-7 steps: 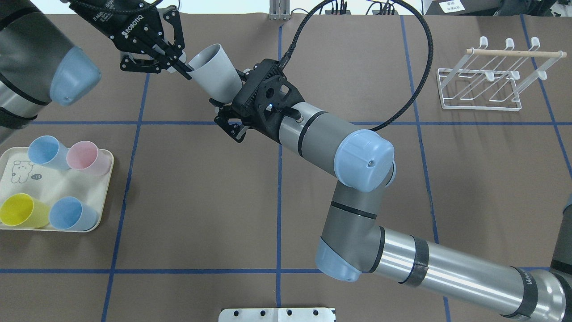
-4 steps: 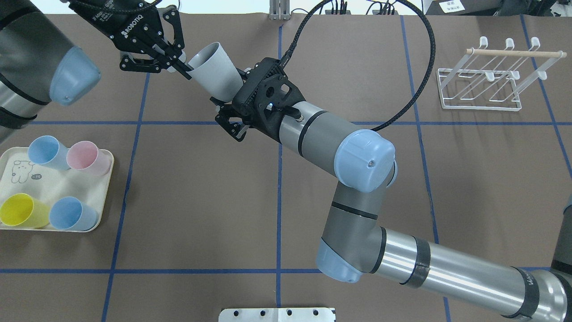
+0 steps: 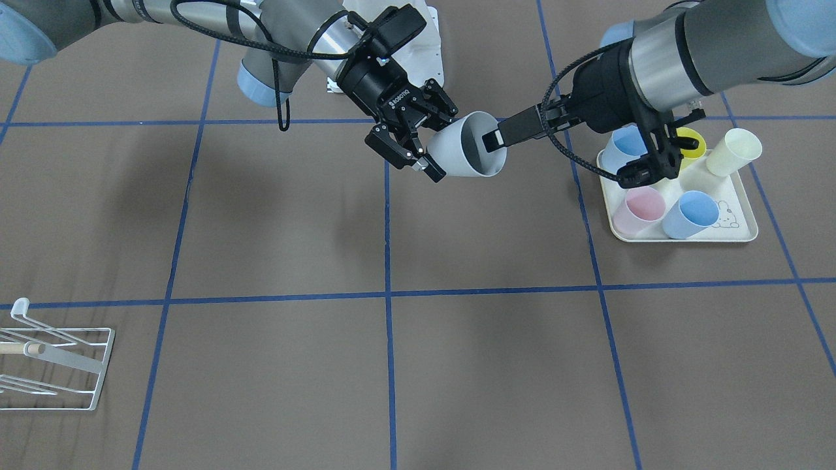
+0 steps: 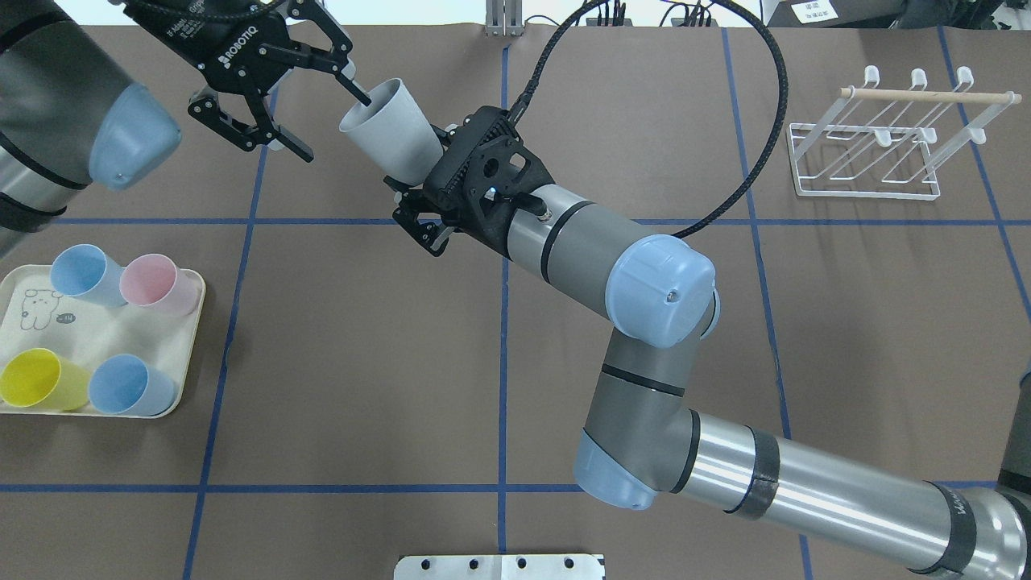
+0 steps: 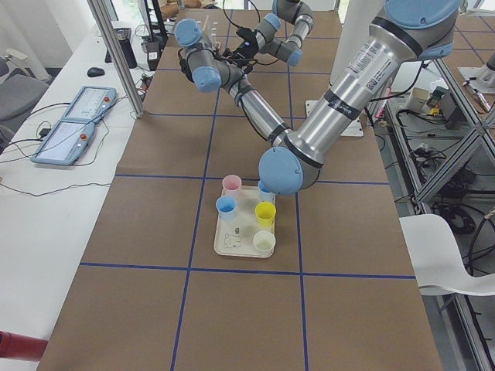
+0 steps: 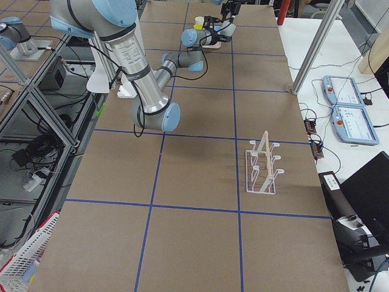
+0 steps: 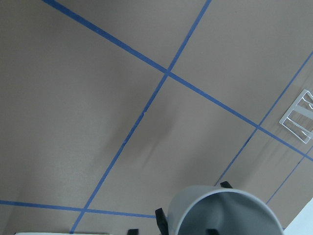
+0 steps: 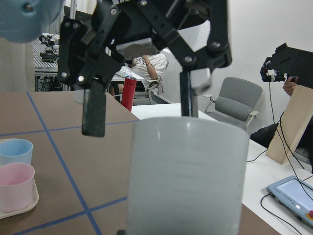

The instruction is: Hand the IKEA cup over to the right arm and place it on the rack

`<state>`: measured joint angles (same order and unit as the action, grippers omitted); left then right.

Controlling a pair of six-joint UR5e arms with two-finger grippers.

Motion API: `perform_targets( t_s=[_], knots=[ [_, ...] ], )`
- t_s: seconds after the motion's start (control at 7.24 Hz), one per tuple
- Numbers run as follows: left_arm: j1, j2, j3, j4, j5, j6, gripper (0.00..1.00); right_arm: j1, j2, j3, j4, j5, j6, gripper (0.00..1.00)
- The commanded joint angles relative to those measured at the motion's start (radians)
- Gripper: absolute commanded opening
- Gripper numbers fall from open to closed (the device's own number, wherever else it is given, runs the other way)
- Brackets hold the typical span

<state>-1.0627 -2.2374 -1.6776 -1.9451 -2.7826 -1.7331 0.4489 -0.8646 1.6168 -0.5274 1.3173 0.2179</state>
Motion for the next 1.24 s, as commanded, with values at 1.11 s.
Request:
perform_targets(
  t_s=[1.11],
  knots=[
    [-0.091,0.175,-0.024,-0.034,0.377,0.502,1.0,0.253,-0.156,0.294,-0.773,0.079,-0.135,0.25]
  ],
)
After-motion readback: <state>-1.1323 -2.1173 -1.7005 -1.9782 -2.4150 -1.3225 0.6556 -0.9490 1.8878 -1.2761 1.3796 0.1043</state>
